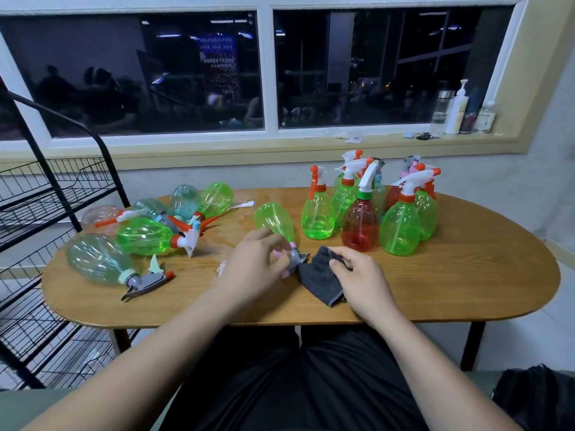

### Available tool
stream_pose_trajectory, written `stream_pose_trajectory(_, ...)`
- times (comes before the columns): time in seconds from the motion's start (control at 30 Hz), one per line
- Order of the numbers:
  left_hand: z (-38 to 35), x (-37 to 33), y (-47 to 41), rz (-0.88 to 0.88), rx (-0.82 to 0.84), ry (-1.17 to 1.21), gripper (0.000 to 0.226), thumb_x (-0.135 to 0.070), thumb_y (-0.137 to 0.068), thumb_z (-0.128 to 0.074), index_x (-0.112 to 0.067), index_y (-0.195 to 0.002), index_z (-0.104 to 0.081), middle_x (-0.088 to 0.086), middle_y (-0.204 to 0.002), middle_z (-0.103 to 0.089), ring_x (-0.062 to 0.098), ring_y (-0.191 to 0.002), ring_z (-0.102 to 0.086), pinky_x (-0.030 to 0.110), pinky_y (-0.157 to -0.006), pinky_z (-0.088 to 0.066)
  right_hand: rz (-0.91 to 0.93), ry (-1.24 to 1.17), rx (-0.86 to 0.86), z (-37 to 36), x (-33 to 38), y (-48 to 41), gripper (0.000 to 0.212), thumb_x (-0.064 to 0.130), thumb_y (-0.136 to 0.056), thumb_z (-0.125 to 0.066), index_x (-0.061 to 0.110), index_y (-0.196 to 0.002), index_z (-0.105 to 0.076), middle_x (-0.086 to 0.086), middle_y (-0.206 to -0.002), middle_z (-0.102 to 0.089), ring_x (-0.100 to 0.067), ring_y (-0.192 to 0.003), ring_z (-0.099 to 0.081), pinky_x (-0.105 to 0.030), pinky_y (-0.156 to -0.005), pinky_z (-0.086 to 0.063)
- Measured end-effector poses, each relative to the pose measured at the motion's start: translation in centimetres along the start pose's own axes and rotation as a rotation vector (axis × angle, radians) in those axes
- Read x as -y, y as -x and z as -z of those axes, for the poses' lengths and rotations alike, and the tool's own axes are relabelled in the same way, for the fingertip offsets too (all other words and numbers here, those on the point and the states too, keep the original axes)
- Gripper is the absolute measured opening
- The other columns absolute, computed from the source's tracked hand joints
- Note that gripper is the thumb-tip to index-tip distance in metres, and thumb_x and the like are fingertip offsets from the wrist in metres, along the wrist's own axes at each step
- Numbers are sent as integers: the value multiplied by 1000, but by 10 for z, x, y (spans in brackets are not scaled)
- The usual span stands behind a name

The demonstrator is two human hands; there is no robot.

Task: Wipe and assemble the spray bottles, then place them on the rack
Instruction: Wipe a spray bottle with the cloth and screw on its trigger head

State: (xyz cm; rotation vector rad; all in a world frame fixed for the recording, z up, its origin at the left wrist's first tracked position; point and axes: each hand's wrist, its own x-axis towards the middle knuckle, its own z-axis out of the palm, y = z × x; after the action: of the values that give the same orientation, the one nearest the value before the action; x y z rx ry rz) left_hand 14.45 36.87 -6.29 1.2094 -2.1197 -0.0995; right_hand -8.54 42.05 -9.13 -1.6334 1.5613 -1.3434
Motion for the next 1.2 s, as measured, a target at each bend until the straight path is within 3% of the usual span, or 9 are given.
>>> stream_pose_trajectory(0.27, -3, 33, -67, 159, -104, 109, 58, -55, -100, -65, -27, -148, -49, 1, -150, -46, 20, -136, -51, 41, -111, -46, -130, -255, -116, -2, 8, -16, 24, 20, -107, -56, 28, -113, -78, 9, -106, -80, -19, -106, -75, -59, -97, -59)
stream_pose_trajectory(0.4, -12, 37, -96, 169, 10, 111, 69, -64, -99, -59, -27, -155, -43, 7, -157, -45, 25, -143, -47, 41, -115, -41, -15, -203, -270, -10, 28, -24, 29, 25, -111, -52, 31, -131, -72, 26, -107, -73, 6, -107, -66, -38, -101, -57)
stream_pose_trajectory(0.47, -21, 39, -105, 163, 65, 94, 70, -69, -98, -56, -29, -155, -44, 7, -158, -46, 27, -143, -47, 46, -117, -42, 46, -166, -285, -15, 40, -26, 37, 22, -113, -48, 20, -148, -62, 22, -130, -69, 10, -120, -59, -29, -109, -50)
stream_pose_trajectory(0.57, -33, 44, -111, 189, 111, -4, 69, -76, -96, -52, -31, -149, -52, 6, -151, -50, 29, -141, -48, 53, -114, -43, 81, -1, -171, -26, 46, -26, 46, 24, -115, -42, 23, -161, -44, -4, -149, -63, -14, -128, -62, -36, -110, -51)
stream_pose_trajectory(0.67, -43, 50, -110, 180, 79, -77, 52, -66, -101, -50, -33, -140, -61, 3, -140, -52, 29, -136, -48, 52, -109, -45, 70, 250, 65, -38, 43, -26, 51, 25, -116, -37, 30, -167, -33, -14, -135, -68, -28, -101, -69, -38, -80, -52)
stream_pose_trajectory(0.77, -46, 54, -107, 184, 56, -57, 45, -62, -106, -38, -38, -133, -66, 0, -134, -51, 29, -131, -48, 53, -105, -47, 134, 426, 274, -48, 40, -22, 54, 16, -116, -36, 26, -168, -28, -7, -173, -29, -33, -142, -51, -38, -100, -44)
stream_pose_trajectory(0.87, -47, 56, -106, 181, 37, -65, 50, -63, -107, -29, -40, -130, -67, 0, -129, -52, 29, -126, -48, 54, -102, -47, 205, 553, 339, -55, 37, -16, 57, 12, -115, -34, 17, -169, -20, -1, -178, -16, -18, -162, -20, -36, -121, -34)
stream_pose_trajectory(1.03, -46, 45, -105, 193, 44, -196, 45, -58, -110, -32, -42, -134, -65, 6, -136, -47, 31, -132, -41, 51, -101, -41, 295, 682, 370, -61, 37, 4, 65, 51, -115, -26, 13, -168, -24, -1, -178, -12, -11, -164, 1, -30, -130, -10)
stream_pose_trajectory(1.2, -44, 41, -105, 209, 72, -232, 42, -59, -109, -33, -44, -133, -64, 6, -136, -46, 32, -132, -41, 51, -99, -39, 372, 737, 449, -67, 46, 15, 68, 54, -114, -25, 13, -169, -24, -3, -178, -13, -12, -164, -2, -26, -129, 1)
